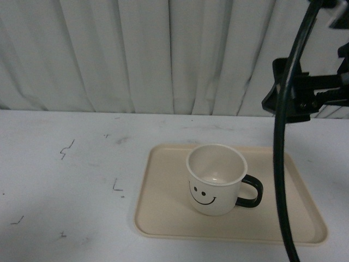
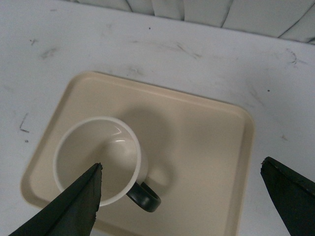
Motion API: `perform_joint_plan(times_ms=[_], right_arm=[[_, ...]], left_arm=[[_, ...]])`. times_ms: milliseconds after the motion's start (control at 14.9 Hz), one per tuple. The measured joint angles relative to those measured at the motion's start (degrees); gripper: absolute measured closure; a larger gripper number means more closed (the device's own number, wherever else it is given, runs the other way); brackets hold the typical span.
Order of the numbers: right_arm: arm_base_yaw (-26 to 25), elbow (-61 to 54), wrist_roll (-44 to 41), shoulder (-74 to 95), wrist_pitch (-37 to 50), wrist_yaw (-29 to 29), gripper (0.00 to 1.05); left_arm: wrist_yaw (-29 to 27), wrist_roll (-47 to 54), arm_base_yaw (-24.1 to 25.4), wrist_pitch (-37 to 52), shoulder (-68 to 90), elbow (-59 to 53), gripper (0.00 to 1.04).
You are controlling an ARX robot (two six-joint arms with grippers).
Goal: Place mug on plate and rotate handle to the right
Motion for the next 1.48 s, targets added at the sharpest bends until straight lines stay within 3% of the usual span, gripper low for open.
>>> perform_joint_plan(times_ms=[806,1477], right_arm=[[0.26,2.45,4.74,15.08,4.35,-0.39,0.06],[3.43,10.51,5.62,21.42,0.24,0.0,0.06]], left_arm=[[0.0,-0.02,0.0,-0.02,0.0,0.0,0.07],[-0.02,0.0,0.0,0.0,0.0,0.0,0.07]])
